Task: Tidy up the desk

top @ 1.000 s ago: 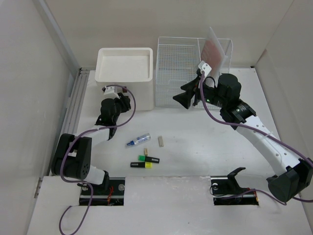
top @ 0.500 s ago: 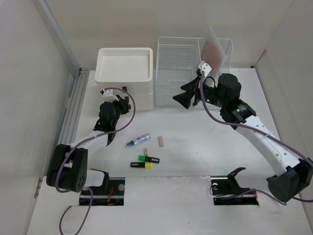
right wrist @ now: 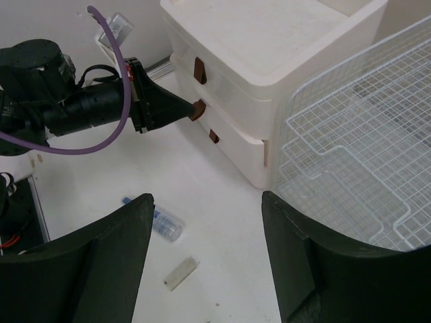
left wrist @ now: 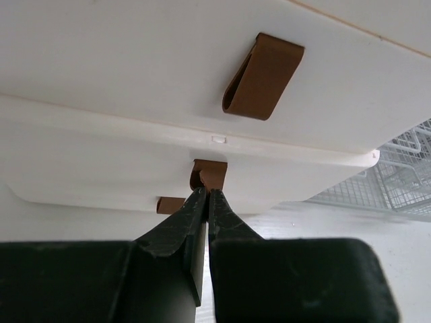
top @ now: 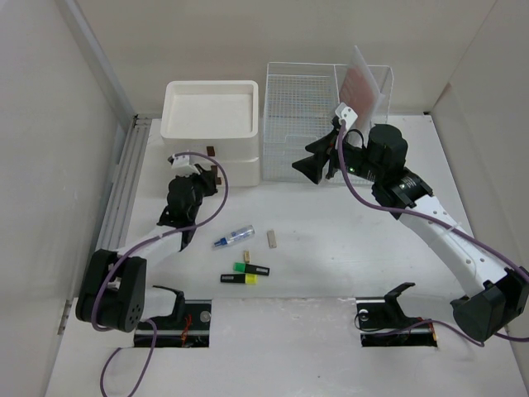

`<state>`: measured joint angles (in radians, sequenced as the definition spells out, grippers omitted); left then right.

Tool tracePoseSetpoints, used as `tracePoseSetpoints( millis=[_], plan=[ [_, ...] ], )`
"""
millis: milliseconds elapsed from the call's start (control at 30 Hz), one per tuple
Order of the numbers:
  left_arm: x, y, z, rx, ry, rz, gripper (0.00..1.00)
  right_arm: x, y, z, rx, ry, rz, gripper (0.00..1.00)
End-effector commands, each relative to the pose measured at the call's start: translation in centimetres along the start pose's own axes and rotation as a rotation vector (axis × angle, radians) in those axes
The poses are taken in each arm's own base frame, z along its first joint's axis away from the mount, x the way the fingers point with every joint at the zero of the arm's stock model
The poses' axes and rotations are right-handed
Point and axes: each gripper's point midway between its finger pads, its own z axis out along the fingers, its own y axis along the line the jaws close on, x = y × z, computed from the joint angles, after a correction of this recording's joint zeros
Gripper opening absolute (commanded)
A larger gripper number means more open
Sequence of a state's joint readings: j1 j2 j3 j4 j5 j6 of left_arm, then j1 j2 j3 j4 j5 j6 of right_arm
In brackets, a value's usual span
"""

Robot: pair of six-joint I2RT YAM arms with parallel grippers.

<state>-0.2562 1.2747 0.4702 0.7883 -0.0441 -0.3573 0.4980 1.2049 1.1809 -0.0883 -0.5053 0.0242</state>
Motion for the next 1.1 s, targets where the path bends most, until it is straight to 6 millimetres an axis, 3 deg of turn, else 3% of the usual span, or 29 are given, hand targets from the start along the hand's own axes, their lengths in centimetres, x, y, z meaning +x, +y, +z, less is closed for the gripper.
tracePoseSetpoints(
  millis=[0, 467, 633, 833, 1067],
  plan=[
    [-0.9, -1.0, -0.9, 0.039, -0.042, -0.022, 0.0, -1.8, -0.1, -0.1, 0.001, -0.064, -0.024, 0.7],
    [0.9, -1.0, -4.6, 0.049, -0.038, -0.093, 0.0, -1.8, -0.1, -0.1, 0.001, -0.064, -0.024, 0.7],
    [1.7, 0.0, -5.5, 0.005, -0.032, -0.1, 0.0, -1.8, -0.1, -0.1, 0.001, -0.064, -0.024, 0.7],
    [1.7, -0.2, -6.9, 0.006, -0.046, -0.141, 0.0, -1.8, 0.0, -0.1, 0.001, -0.064, -0.014, 0.7],
    [3.4, 0.5, -8.2, 0.001, -0.018, -0.135, 0.0, -1.8, 0.1, -0.1, -0.008, -0.063, -0.015, 0.7]
  ],
)
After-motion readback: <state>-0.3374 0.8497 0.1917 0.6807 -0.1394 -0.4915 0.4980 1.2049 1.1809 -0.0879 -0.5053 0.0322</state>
